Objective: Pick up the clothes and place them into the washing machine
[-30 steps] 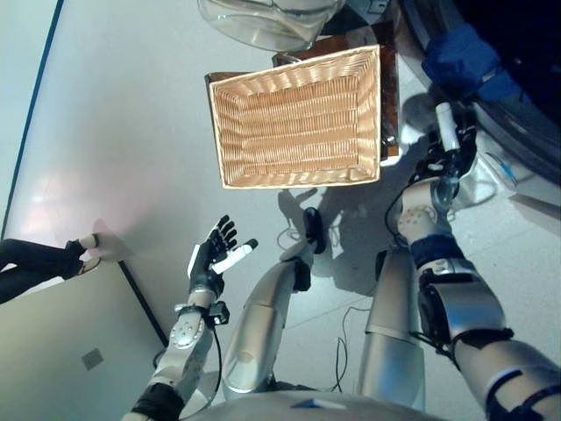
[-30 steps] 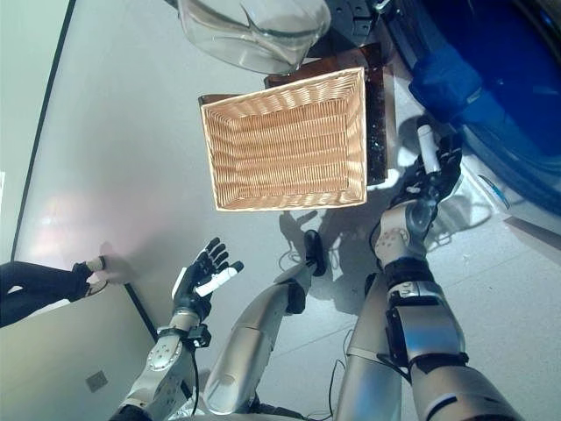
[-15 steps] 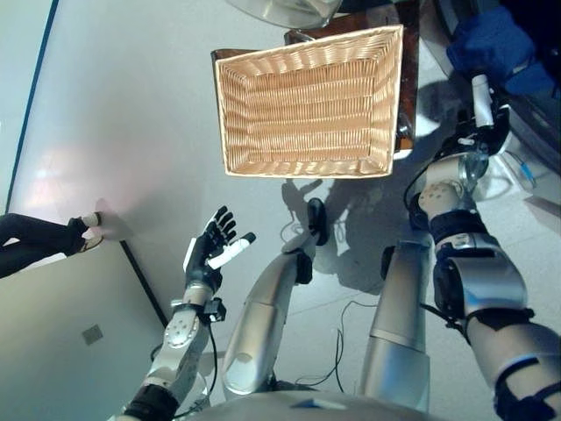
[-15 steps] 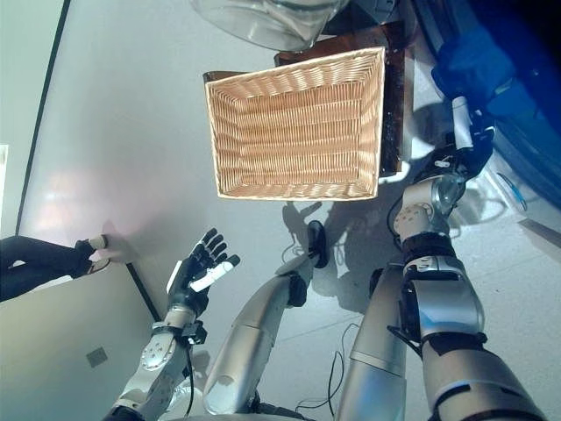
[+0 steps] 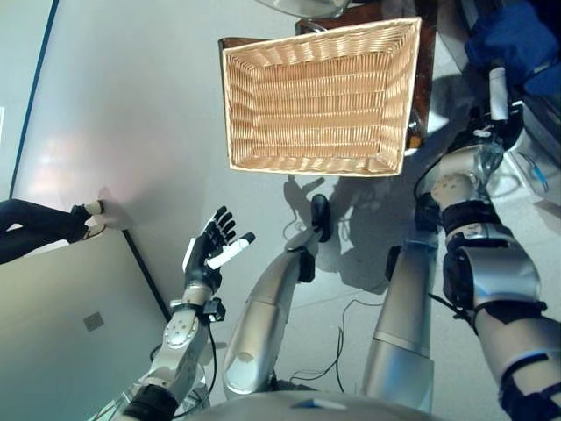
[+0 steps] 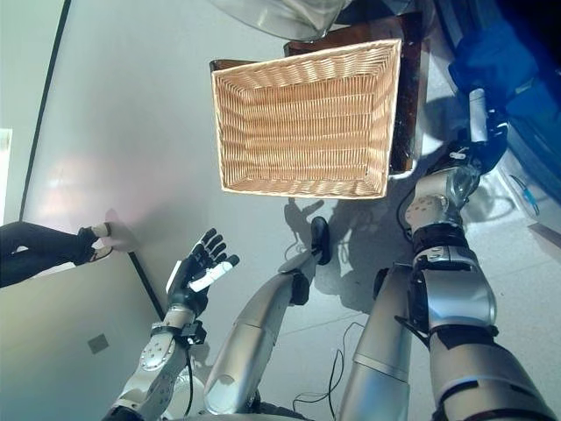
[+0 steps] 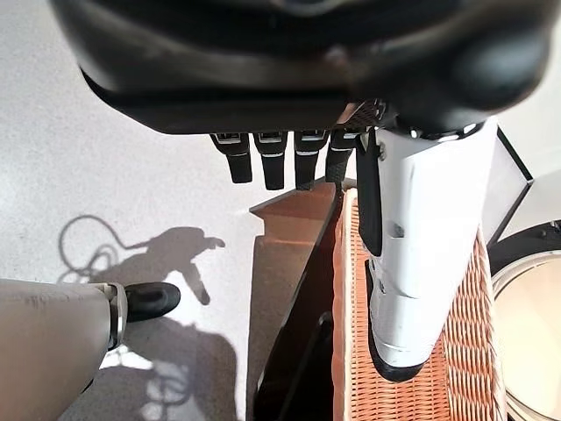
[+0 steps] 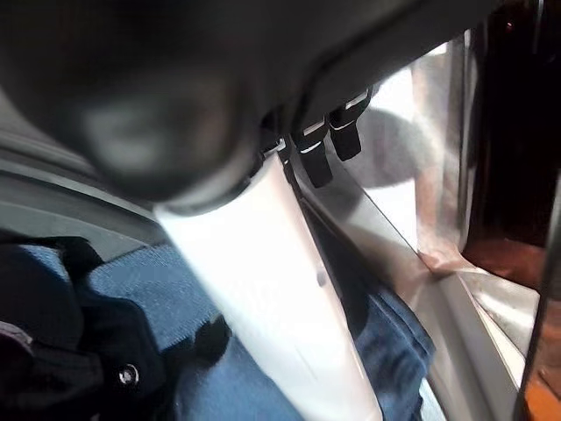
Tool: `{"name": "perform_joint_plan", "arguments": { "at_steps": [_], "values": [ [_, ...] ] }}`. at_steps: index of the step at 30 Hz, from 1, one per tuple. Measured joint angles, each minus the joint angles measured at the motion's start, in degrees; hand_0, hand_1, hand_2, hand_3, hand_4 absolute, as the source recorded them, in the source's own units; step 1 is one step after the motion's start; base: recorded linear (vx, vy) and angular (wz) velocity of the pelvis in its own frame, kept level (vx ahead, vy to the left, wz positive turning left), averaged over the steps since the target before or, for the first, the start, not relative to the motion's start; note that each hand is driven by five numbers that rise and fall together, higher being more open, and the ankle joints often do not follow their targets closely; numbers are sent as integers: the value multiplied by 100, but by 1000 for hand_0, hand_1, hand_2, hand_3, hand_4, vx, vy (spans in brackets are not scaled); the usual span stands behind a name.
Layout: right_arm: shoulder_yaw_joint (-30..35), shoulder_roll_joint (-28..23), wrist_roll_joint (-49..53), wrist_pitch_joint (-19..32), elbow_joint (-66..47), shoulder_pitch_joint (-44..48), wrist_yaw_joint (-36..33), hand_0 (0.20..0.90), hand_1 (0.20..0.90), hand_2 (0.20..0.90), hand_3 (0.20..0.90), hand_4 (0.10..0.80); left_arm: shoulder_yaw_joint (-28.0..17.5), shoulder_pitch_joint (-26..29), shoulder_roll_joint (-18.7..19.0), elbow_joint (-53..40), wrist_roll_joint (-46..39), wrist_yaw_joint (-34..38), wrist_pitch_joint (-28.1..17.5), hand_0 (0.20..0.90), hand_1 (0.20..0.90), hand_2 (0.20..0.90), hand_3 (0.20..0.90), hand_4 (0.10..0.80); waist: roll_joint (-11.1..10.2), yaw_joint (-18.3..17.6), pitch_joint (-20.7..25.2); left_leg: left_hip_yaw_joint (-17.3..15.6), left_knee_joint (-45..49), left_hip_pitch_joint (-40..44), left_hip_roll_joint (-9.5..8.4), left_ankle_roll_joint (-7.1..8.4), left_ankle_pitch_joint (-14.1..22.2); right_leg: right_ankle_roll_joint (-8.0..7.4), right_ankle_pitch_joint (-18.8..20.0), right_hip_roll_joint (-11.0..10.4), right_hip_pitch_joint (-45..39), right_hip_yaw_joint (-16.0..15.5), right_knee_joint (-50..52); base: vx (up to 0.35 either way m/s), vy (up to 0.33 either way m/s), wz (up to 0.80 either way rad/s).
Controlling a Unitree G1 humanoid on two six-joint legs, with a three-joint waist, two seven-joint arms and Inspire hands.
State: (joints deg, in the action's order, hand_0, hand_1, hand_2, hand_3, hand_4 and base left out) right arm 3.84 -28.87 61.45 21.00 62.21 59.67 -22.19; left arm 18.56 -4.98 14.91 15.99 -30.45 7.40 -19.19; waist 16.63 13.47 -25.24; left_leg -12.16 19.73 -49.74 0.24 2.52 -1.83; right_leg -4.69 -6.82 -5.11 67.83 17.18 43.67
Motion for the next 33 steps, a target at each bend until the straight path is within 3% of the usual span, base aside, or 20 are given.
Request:
{"name": "perform_joint_plan", "arguments": {
  "at_steps": [31,32,33],
  "values": [
    [-221,179,369,-132,-4,240,103,900,900,900,900,800,1,1,-1,144,-178,-170,30,900,900,900,900,800,-5,-17,-3,83,-168,450,15,-22,-48,-51,81,-10,-496,-80,-197,3,1,-1],
    [-222,177,369,-132,-4,240,103,856,856,856,856,769,1,1,-1,144,-178,-171,30,900,900,900,900,800,-5,-17,-3,84,-175,451,13,-23,-51,-51,81,-9,-496,-80,-198,0,0,0],
    [-221,177,369,-130,-4,240,102,475,475,475,475,496,1,1,-1,144,-178,-171,30,900,900,900,900,800,-5,-16,-3,83,-182,451,13,-22,-51,-51,81,-11,-496,-81,-205,0,0,0]
  ]
}}
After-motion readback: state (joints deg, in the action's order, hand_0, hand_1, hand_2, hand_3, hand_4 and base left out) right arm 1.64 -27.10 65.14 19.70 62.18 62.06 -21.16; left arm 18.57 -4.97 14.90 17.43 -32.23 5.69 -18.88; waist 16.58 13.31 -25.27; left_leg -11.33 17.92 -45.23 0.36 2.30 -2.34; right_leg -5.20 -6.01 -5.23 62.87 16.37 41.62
